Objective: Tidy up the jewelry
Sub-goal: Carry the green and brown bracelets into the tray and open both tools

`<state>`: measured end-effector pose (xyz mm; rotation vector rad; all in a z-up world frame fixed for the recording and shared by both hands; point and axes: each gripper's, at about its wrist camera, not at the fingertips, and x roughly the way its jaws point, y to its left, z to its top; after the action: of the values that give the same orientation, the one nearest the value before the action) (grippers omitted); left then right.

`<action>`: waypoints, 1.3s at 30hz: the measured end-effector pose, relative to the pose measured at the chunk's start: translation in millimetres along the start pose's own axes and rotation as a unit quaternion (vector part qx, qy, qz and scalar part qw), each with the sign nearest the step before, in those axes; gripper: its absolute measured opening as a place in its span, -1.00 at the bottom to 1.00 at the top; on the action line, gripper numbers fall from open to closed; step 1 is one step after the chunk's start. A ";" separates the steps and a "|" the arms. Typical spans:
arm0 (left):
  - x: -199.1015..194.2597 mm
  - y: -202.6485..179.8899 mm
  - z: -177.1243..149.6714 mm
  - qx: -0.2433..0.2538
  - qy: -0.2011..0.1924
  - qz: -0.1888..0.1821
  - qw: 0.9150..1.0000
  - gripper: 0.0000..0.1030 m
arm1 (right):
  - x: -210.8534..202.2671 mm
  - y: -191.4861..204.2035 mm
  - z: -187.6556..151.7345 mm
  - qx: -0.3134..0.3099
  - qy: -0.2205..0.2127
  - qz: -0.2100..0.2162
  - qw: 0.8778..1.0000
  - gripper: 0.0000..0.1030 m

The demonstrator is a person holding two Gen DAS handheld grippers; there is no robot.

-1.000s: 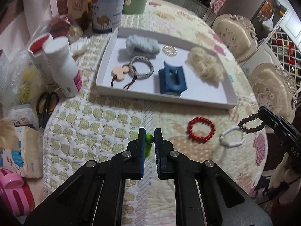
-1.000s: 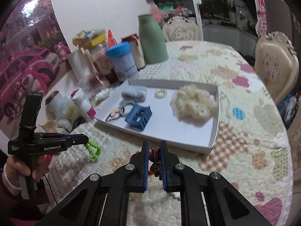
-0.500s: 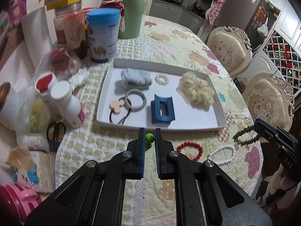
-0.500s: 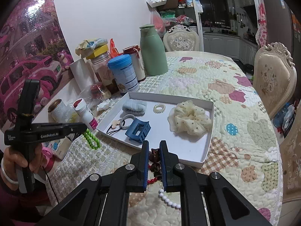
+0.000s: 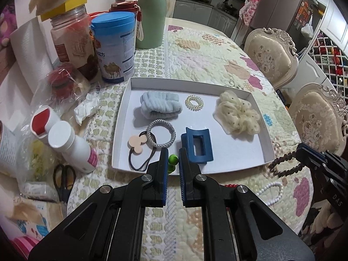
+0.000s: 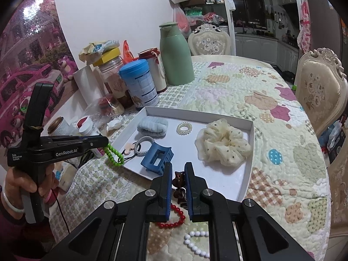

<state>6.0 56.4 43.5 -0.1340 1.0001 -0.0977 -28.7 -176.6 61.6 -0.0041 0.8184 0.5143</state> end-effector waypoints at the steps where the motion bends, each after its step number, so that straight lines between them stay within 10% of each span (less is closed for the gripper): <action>1: 3.1 0.7 1.7 0.001 0.001 0.001 1.000 -0.85 | 3.6 0.3 1.1 0.000 0.003 0.000 1.000 -0.80; 39: 96.2 32.4 23.0 -0.046 0.063 0.019 0.997 -0.85 | 215.6 -38.9 61.9 0.013 0.126 0.013 0.992 -0.78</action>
<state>77.6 76.2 -29.3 -0.1958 1.1321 -0.0253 154.0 -104.5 -53.5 -0.0352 1.0724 0.5340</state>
